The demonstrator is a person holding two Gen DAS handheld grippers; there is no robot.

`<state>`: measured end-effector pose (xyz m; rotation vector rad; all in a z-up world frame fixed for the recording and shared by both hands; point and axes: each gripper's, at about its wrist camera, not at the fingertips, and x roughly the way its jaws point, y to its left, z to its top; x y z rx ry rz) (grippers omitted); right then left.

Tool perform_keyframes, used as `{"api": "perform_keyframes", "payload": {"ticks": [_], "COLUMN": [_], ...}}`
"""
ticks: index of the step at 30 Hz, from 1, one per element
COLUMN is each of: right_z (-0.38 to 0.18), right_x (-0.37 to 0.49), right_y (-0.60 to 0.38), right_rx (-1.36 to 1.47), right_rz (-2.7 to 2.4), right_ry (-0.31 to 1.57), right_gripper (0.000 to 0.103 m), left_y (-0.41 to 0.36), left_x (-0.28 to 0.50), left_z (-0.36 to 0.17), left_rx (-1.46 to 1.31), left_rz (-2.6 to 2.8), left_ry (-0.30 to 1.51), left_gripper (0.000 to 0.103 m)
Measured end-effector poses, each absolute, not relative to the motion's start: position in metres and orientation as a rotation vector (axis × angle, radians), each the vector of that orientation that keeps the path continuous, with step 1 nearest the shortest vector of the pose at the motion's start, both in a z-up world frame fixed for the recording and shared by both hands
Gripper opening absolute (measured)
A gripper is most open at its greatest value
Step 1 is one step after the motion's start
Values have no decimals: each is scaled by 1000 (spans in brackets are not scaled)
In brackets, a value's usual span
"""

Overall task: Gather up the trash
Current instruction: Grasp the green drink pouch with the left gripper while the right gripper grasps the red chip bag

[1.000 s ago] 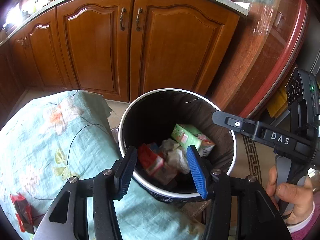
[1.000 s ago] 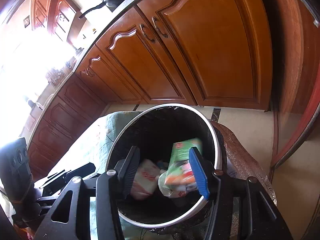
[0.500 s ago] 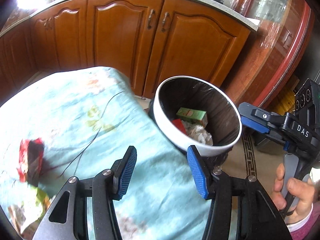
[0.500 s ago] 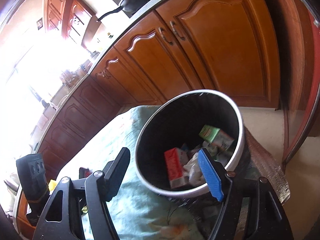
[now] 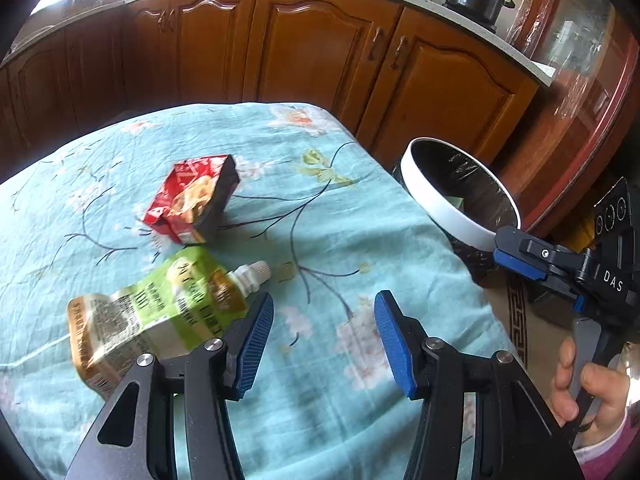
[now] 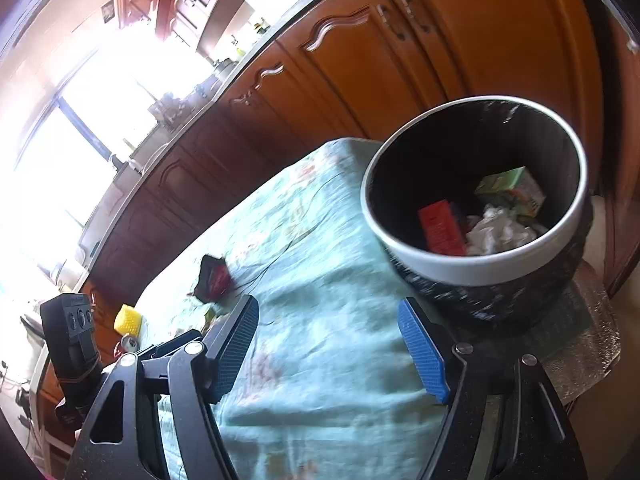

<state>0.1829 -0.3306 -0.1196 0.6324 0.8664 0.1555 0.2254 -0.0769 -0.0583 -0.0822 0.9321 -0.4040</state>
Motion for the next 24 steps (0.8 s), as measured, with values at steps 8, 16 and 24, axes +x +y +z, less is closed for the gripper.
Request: {"api": "perform_keyframes", "payload": {"ticks": [8,16,24], "right_z": [-125,-125,-129], "right_x": [191,209,231], "right_y": [-282,-239,-209], "right_rx": [607,589,579], "right_rz": [236,317,372], "right_ry": [901,928,955], "right_gripper": [77,77,77], "left_y": [-29,3,10], "left_x": [199,191,198], "left_z": [-44,-40,-40], "left_rx": [-11,82,219], "left_rz": [-369,-370,-451], "left_ry": [905,910,915], "left_gripper": [57,63,79]}}
